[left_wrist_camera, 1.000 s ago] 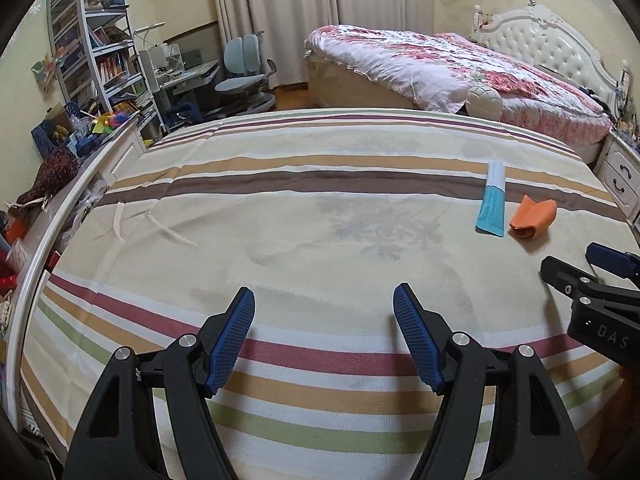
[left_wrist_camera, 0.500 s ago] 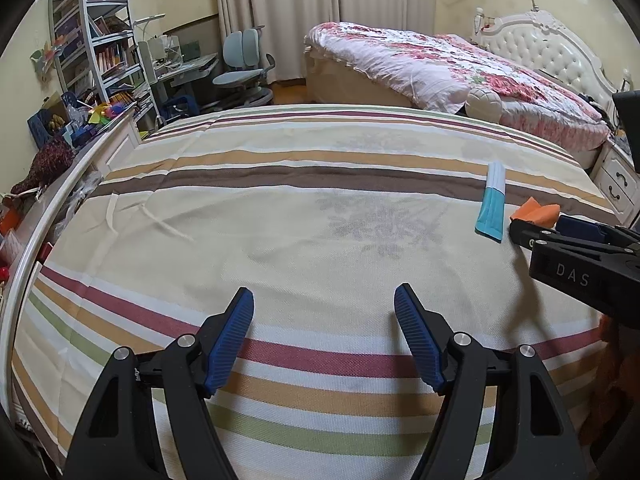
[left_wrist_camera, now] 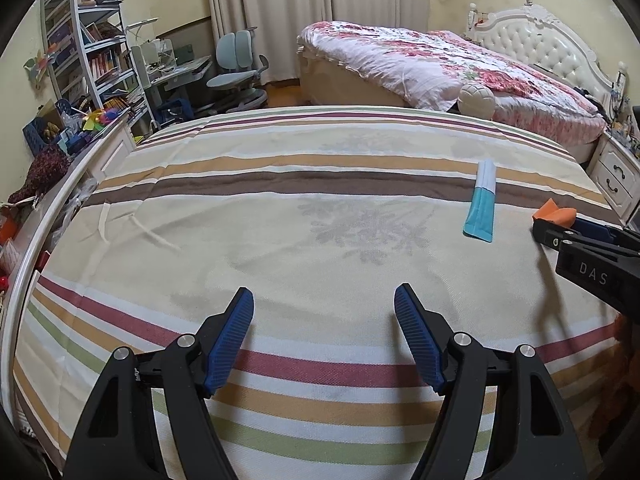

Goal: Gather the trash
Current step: 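Grasp the orange cloth with the right tool, then grasp the white-and-teal tube with the left tool while the right tool holds the cloth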

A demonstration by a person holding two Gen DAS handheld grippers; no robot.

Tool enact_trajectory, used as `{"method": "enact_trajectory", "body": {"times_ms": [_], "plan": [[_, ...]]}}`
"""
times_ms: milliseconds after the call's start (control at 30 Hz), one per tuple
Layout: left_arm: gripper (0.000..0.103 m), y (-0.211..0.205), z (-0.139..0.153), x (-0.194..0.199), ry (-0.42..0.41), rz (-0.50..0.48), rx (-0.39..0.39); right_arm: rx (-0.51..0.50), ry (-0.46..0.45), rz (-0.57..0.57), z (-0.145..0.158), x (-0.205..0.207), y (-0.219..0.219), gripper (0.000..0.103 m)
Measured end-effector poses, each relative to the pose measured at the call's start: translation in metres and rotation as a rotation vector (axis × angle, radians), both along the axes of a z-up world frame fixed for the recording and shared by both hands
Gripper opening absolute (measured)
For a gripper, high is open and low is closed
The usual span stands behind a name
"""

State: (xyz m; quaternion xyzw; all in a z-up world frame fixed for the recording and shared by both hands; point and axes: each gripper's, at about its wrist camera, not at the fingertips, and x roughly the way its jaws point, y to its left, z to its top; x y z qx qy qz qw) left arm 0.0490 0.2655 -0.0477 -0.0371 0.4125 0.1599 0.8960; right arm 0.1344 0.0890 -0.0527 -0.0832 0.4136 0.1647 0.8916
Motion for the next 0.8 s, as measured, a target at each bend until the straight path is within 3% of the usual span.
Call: {"method": "enact_trajectory", "body": {"times_ms": [433, 800], "plan": [[0.071, -0.054, 0.001, 0.046, 0.005, -0.133, 0.017, -0.005, -0.002, -0.123, -0.002, 0.016, -0.069, 0.051], [0.071, -0.068, -0.006, 0.094, 0.051, -0.16, -0.008, 0.012, 0.005, -0.136, -0.003, 0.022, -0.085, 0.051]]}}
